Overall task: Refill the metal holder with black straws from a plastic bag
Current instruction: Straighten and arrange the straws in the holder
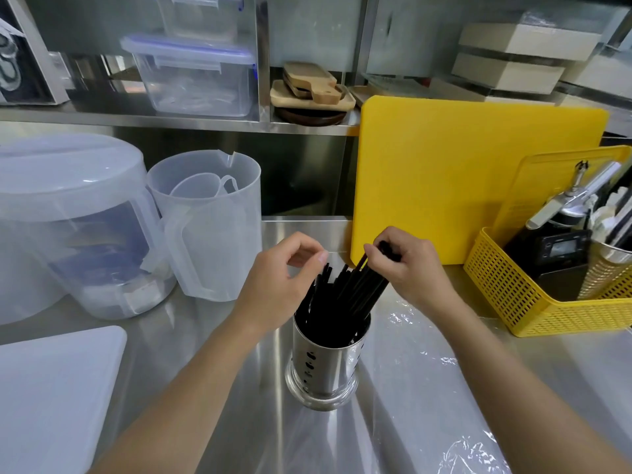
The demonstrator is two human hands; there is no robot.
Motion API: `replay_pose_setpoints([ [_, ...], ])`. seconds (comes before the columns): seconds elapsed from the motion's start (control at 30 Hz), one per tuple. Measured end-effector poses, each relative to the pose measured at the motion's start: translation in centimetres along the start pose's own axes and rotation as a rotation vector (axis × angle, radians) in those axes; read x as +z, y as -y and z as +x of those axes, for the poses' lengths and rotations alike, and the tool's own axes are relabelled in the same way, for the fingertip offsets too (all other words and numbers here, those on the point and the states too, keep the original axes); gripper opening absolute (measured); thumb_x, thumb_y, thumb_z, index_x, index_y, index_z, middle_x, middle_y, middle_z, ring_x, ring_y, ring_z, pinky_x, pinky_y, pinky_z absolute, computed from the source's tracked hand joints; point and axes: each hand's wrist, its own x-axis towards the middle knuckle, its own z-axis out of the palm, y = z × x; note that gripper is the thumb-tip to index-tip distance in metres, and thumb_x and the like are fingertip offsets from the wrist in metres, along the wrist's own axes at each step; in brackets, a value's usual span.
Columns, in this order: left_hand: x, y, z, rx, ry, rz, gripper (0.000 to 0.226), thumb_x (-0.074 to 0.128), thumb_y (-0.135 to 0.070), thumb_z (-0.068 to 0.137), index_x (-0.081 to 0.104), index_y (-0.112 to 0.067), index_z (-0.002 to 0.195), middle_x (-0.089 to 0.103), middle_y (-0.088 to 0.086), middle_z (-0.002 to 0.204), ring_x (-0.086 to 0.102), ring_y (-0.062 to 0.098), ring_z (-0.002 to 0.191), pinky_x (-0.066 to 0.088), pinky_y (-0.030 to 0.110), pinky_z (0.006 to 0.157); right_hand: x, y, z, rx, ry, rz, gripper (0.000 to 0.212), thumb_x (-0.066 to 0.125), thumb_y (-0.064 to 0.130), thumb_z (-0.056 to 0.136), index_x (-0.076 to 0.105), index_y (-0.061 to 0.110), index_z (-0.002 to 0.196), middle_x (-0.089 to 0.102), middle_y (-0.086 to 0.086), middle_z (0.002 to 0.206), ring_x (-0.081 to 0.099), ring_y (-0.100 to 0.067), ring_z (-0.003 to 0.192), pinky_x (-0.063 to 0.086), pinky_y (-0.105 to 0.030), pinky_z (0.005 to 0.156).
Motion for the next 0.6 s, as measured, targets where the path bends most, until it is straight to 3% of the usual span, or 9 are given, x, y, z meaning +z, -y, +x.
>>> replay_pose_setpoints([
  [0.1,0.1,-0.5,-0.1,0.020,0.018,-0.012,0.015,0.057,-0.017,0.089,0.059,-0.029,0.080,0.066,-0.012,0.081,0.060,0.001,0.082,0.044,0.007,0.075,-0.8,0.8,1.0,-0.052,-0.007,-0.037,0.023,0.063,0.016,0.085,0.057,-0.002,0.072,0.046,-0.017,0.058,0.036,-0.011,0.053,0.029,-0.027,0.050],
  [0.33,0.0,-1.4,-0.3,0.053,0.014,-0.088,0.010,0.059,-0.021,0.086,0.059,-0.032,0.084,0.065,-0.015,0.085,0.060,-0.001,0.085,0.044,0.008,0.077,-2.5,3.0,2.1,-0.165,-0.054,-0.037,0.022,0.063,0.016,0.080,0.057,-0.001,0.068,0.045,-0.017,0.055,0.035,-0.009,0.052,0.026,-0.019,0.047],
  [0.43,0.0,-2.2,0.0,0.056,0.052,-0.139,0.016,0.060,-0.032,0.080,0.056,-0.034,0.095,0.064,-0.015,0.093,0.059,0.000,0.093,0.046,0.012,0.084,-4.0,4.7,3.0,-0.257,-0.127,-0.023,0.023,0.060,0.020,0.077,0.056,0.001,0.065,0.042,-0.005,0.051,0.035,-0.007,0.049,0.025,-0.014,0.046],
  [0.6,0.2,-4.2,0.6,0.083,0.088,-0.179,0.032,0.061,-0.035,0.077,0.046,-0.040,0.105,0.056,-0.021,0.109,0.052,-0.005,0.105,0.040,0.007,0.090,-7.1,8.0,4.3,-0.439,-0.215,-0.059,0.017,0.056,0.024,0.079,0.057,0.010,0.070,0.047,0.018,0.053,0.042,0.002,0.048,0.028,-0.008,0.049],
])
